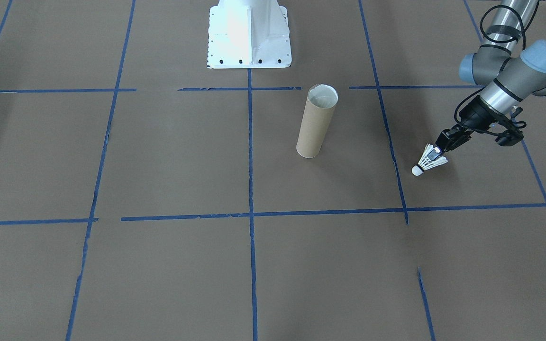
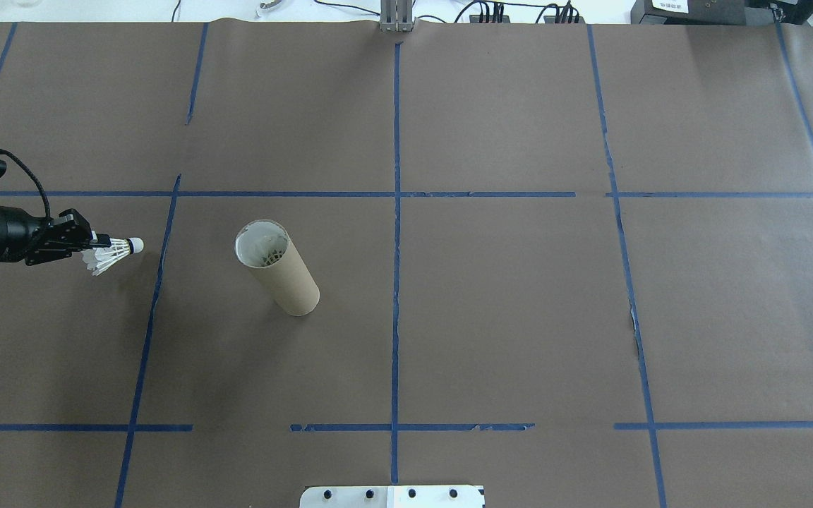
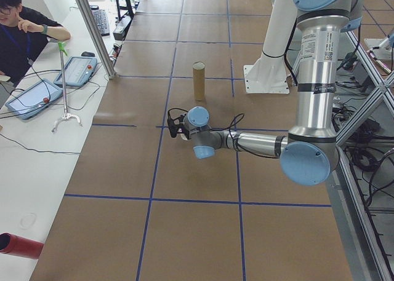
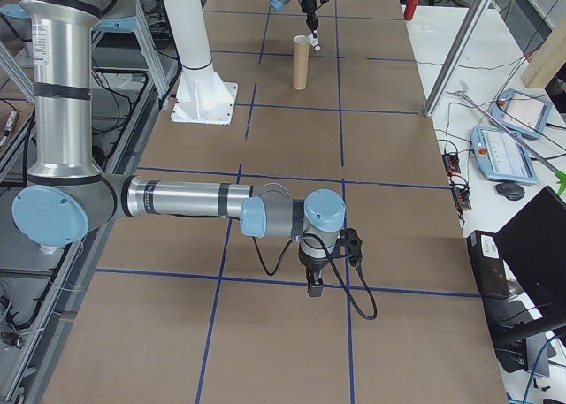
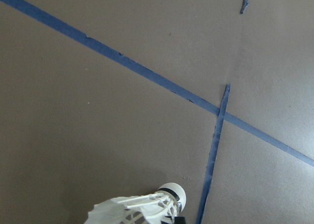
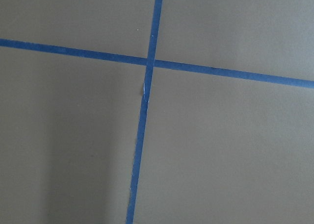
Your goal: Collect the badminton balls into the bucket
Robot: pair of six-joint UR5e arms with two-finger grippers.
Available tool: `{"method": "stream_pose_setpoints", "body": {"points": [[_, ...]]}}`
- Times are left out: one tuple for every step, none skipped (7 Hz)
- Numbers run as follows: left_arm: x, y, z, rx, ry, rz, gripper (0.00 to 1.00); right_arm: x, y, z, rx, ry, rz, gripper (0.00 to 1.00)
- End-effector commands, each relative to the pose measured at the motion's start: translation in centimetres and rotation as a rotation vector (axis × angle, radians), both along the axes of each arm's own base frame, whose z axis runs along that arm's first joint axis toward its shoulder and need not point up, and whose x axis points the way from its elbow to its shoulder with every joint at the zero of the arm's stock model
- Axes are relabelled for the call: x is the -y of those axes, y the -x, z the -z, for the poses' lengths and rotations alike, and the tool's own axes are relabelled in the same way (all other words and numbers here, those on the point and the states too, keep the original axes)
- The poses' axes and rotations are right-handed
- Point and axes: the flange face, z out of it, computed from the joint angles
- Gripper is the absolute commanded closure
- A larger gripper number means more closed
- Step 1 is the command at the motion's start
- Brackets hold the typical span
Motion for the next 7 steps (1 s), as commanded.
{"method": "stream_pose_setpoints", "body": {"points": [[0.7, 0.8, 6.1, 0.056, 0.065, -0.03, 1.0, 0.0, 0.0, 0.0, 0.0, 0.0, 0.0, 0.0], [0.4, 1.0, 8.5, 0.106, 0.05, -0.059, 1.0, 0.0, 0.0, 0.0, 0.0, 0.0, 0.0, 0.0], [0.0, 1.7, 11.6, 0.194, 0.033, -0.103, 1.0, 0.0, 0.0, 0.0, 0.0, 0.0, 0.0, 0.0], [1.6, 3.7, 16.0, 0.265, 0.021, -0.103, 1.0, 0.0, 0.0, 0.0, 0.0, 0.0, 0.0, 0.0], [3.7, 5.2, 21.0, 0.32, 0.026, -0.095, 1.0, 0.0, 0.0, 0.0, 0.0, 0.0, 0.0, 0.0], [3.5, 5.7, 24.4, 0.374, 0.043, -0.123, 1.0, 0.0, 0.0, 0.0, 0.0, 0.0, 0.0, 0.0], [2.8, 5.9, 27.8, 0.407, 0.067, -0.149, 1.0, 0.0, 0.0, 0.0, 0.0, 0.0, 0.0, 0.0]]}}
